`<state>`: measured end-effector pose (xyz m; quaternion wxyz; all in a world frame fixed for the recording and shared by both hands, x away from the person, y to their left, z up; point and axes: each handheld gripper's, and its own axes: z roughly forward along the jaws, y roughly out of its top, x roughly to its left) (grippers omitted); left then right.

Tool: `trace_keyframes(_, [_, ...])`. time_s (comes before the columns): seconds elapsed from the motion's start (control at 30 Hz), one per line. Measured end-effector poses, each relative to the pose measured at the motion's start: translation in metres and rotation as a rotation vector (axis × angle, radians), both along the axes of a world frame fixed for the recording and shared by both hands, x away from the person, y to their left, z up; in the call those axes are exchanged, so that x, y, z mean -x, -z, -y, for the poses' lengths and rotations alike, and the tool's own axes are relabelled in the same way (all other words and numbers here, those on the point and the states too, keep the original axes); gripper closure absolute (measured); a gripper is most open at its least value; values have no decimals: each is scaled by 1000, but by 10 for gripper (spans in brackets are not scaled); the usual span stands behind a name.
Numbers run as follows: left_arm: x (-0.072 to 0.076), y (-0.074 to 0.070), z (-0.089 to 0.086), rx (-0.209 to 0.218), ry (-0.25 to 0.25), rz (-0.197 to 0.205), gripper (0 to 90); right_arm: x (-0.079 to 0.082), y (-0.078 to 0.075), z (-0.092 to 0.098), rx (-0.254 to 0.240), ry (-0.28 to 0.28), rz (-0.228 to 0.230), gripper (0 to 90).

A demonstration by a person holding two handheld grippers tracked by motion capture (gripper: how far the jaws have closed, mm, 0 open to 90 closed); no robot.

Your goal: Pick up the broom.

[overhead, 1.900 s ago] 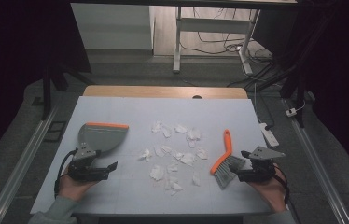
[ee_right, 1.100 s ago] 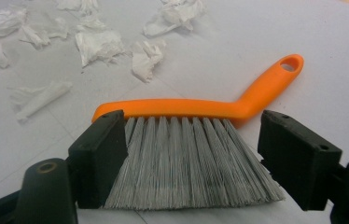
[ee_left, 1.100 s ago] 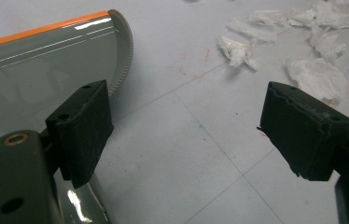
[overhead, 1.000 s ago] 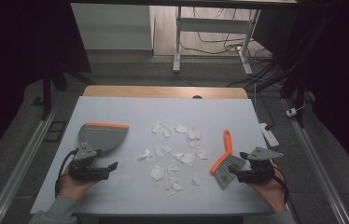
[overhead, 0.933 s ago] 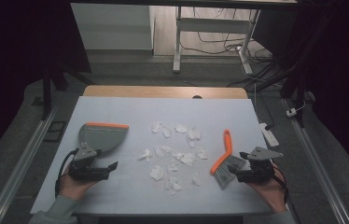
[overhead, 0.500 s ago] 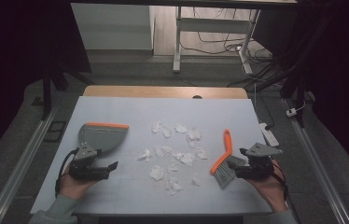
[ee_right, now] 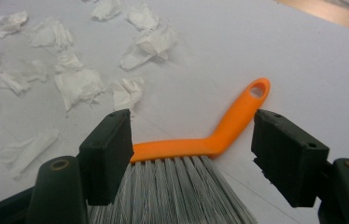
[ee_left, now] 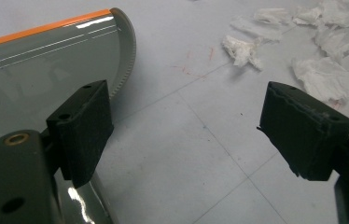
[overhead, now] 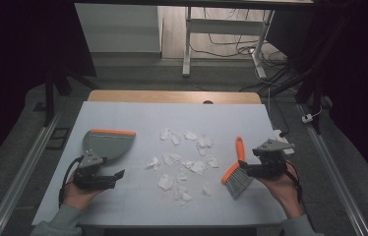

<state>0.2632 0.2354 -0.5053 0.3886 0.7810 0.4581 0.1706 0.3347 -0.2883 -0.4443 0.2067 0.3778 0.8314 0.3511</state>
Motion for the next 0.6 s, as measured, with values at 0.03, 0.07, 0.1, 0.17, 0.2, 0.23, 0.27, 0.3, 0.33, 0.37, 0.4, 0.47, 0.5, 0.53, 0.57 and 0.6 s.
trace_keyframes(0.03, [0, 0, 0, -1, 0, 0, 178, 0, 0, 0, 0, 0, 0, 296])
trace_keyframes(0.07, [0, 0, 0, -2, 2, 0, 178, -8, -2, -3, 5, 12, -15, 299])
trace_keyframes(0.1, [0, 0, 0, -2, 2, 0, 178, -8, -2, -3, 5, 12, -15, 299])
trace_keyframes(0.17, [0, 0, 0, 0, 3, 0, 178, -22, -4, -9, 30, 22, -62, 300])
trace_keyframes(0.2, [0, 0, 0, 0, 4, -1, 178, -26, -5, -11, 50, 24, -77, 300])
trace_keyframes(0.23, [0, 0, 0, 2, 5, -1, 178, -31, -5, -13, 68, 27, -89, 302])
trace_keyframes(0.27, [0, 0, -1, 3, 6, -1, 178, -35, -6, -15, 77, 34, -105, 302])
trace_keyframes(0.3, [0, 0, 0, 2, 8, -1, 179, -40, -6, -17, 83, 41, -121, 304])
trace_keyframes(0.33, [0, 1, 0, 1, 9, -1, 178, -44, -6, -19, 93, 52, -136, 305])
trace_keyframes(0.37, [0, 1, 1, -2, 14, -3, 178, -48, -6, -20, 100, 65, -152, 306])
trace_keyframes(0.4, [0, 1, 1, -2, 14, -3, 178, -52, -6, -22, 105, 76, -170, 307])
trace_keyframes(0.47, [0, 1, 1, -7, 17, -3, 178, -60, -4, -25, 115, 98, -203, 309])
trace_keyframes(0.5, [0, 2, 1, -7, 18, -4, 178, -60, -4, -25, 115, 98, -203, 309])
trace_keyframes(0.53, [0, 2, 2, -7, 19, -4, 178, -66, -3, -27, 122, 125, -235, 311])
trace_keyframes(0.57, [0, 2, 2, -7, 22, -5, 178, -68, -2, -28, 126, 138, -252, 311])
trace_keyframes(0.6, [0, 2, 2, -7, 22, -5, 178, -68, -2, -28, 126, 138, -252, 311])
